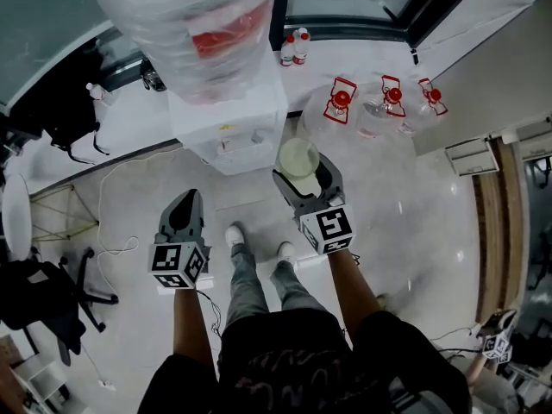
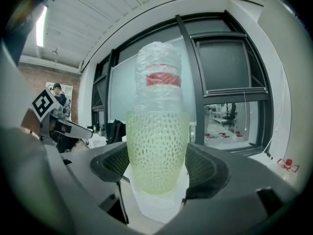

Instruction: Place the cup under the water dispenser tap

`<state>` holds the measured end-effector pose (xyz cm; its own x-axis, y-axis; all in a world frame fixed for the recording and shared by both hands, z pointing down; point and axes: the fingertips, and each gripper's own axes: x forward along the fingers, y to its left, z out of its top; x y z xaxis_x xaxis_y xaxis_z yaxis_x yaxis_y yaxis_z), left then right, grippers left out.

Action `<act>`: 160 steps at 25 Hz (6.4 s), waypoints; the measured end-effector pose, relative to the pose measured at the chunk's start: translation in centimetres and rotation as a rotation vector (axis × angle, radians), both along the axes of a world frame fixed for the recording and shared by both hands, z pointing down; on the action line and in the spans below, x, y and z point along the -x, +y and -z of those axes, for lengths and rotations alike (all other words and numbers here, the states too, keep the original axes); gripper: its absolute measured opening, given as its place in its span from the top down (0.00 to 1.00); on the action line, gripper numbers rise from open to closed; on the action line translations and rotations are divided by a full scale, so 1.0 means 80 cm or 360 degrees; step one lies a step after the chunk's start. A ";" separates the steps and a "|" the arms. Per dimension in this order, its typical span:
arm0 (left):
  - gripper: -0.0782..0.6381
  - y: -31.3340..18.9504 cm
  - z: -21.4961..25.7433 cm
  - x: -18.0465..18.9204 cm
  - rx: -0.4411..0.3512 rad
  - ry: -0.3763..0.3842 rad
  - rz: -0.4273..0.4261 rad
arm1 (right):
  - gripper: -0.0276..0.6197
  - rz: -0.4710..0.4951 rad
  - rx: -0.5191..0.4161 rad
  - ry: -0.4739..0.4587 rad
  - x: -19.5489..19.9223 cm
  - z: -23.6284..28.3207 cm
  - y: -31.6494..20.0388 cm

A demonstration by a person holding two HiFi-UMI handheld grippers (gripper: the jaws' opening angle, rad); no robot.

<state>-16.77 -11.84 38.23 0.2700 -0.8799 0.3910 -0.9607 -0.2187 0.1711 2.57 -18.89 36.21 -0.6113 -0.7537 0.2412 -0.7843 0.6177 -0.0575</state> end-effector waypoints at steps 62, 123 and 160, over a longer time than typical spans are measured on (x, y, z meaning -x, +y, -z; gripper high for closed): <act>0.88 -0.103 -0.433 0.051 0.0052 -0.0009 0.0037 | 0.40 0.0105 0.0081 0.0047 0.072 -0.472 -0.116; 0.88 -0.089 -0.436 0.021 0.0160 0.0044 0.0017 | 0.49 0.0027 0.0137 0.0053 0.034 -0.464 -0.103; 0.88 -0.037 -0.113 -0.002 0.0023 0.0081 0.0084 | 0.94 -0.0053 0.0047 0.0156 -0.012 -0.124 -0.032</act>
<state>-16.62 -14.82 47.31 0.2430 -0.8878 0.3909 -0.9608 -0.1648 0.2229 3.54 -21.41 46.14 -0.5583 -0.7651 0.3209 -0.8073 0.5902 0.0026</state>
